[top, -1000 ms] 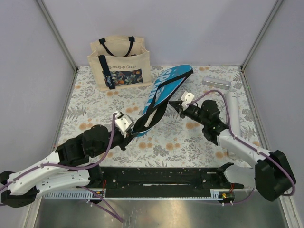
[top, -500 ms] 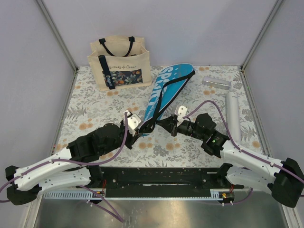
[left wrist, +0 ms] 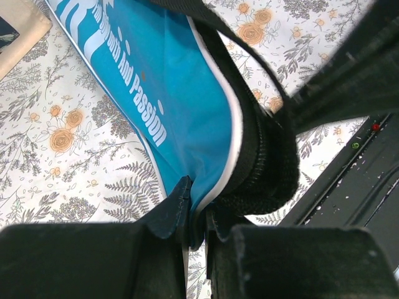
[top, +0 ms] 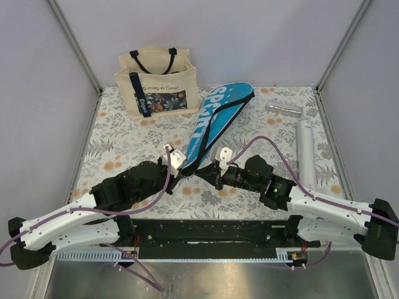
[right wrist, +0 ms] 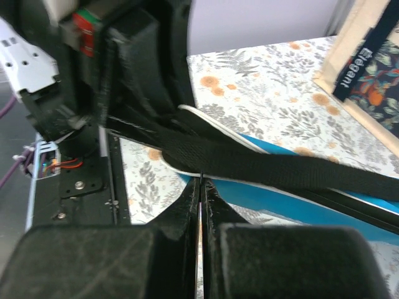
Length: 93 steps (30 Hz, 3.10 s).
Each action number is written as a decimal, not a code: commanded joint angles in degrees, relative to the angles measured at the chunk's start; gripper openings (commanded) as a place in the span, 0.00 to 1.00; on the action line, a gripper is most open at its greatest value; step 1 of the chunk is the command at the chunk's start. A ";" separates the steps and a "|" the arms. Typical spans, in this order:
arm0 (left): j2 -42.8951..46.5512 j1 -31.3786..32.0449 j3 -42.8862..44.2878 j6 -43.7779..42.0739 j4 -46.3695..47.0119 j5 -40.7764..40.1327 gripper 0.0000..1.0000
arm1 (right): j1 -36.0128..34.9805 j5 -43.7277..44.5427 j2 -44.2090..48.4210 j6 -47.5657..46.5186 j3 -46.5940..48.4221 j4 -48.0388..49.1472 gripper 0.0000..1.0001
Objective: Pack up the badminton gear
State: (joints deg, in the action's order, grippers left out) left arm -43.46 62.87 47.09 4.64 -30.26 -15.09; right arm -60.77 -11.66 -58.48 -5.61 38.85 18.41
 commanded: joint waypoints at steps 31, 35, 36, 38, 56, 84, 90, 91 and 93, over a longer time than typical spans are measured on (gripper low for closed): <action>0.14 -0.38 0.54 12.75 4.33 -9.86 0.73 | -8.22 13.33 -7.00 24.93 -12.30 9.88 0.03; -4.77 -1.43 2.30 12.76 4.16 -12.68 0.93 | -8.22 18.42 -6.74 27.75 -12.75 5.51 0.27; -6.01 -2.22 3.09 12.76 3.64 -12.77 0.98 | -8.31 19.39 -6.39 28.19 -12.31 3.40 0.31; -8.64 -4.15 5.11 12.93 2.84 -12.51 0.99 | -8.22 21.32 -5.60 29.77 -11.70 -1.69 0.36; 3.90 -12.07 6.88 4.24 10.31 -3.46 0.99 | -8.22 50.93 9.25 40.86 11.94 -45.30 1.00; 13.32 -12.07 4.94 5.37 12.33 1.12 0.99 | -8.22 59.30 27.98 30.21 14.15 -42.32 0.99; 12.70 -12.07 5.99 5.29 12.42 0.94 0.99 | -8.22 59.12 29.03 29.87 13.71 -42.58 1.00; 12.61 -12.07 6.08 5.20 12.42 0.94 0.99 | -8.22 59.12 29.03 29.69 13.71 -42.58 1.00; 12.61 -12.07 6.17 4.94 12.16 0.94 0.99 | -8.22 59.12 29.12 29.51 13.62 -42.15 1.00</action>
State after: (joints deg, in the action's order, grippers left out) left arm -30.33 51.03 51.37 9.52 -21.21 -13.96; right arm -68.95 46.44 -29.82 24.80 52.47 -25.36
